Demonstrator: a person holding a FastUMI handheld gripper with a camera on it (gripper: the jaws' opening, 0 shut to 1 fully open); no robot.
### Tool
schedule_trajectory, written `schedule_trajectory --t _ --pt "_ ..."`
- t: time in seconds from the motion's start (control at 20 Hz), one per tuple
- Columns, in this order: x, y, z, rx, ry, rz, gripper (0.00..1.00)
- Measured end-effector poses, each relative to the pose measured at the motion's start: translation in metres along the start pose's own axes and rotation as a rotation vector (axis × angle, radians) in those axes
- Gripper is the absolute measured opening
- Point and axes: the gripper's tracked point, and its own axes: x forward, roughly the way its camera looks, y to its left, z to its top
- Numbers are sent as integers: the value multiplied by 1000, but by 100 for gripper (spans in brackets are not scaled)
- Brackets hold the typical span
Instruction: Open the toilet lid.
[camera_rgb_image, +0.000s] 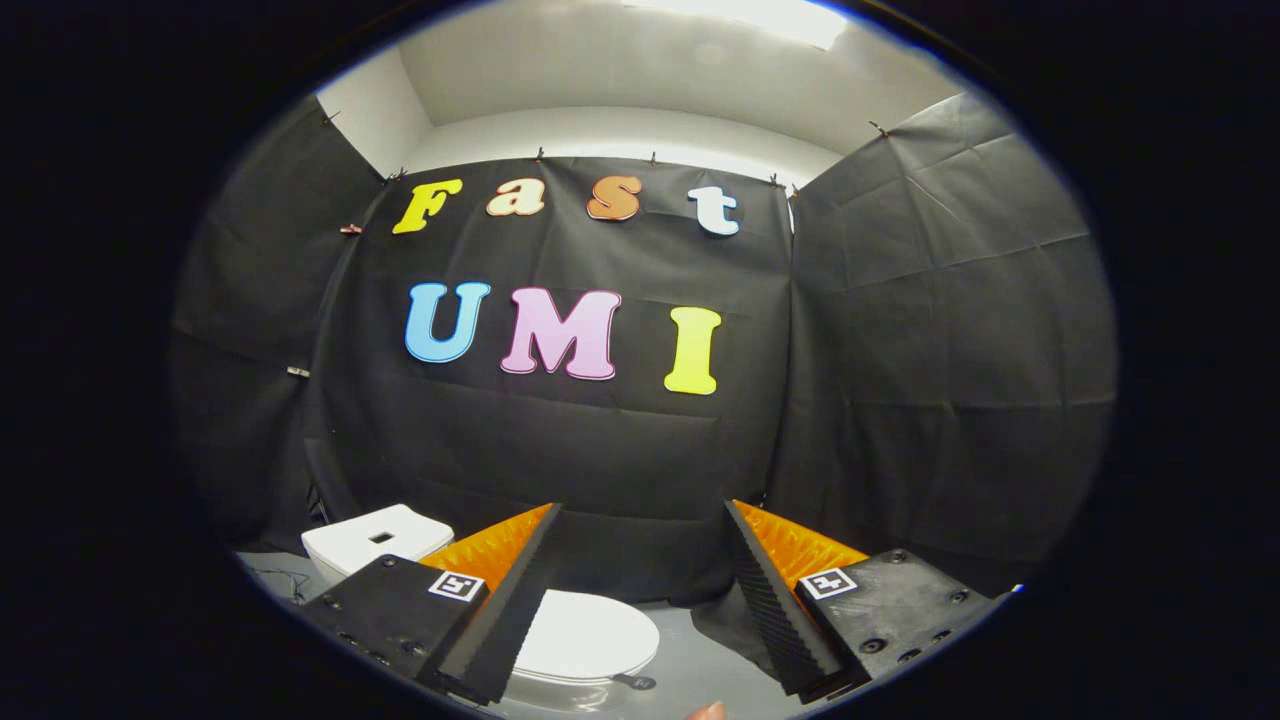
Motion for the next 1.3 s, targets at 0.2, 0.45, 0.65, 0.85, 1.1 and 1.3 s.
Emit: schedule_trajectory --t 0.2,0.45,0.65,0.85,1.1,1.3 --pt "10 -10 -34 -24 3 -29 99" --pt "16 -11 -67 -34 2 -5 99" --pt "21 -12 -97 -79 15 18 99" --pt "25 -8 -128 -62 52 49 99" --pt "35 -12 -175 -12 129 54 99" --pt "44 -17 -210 63 187 37 99"
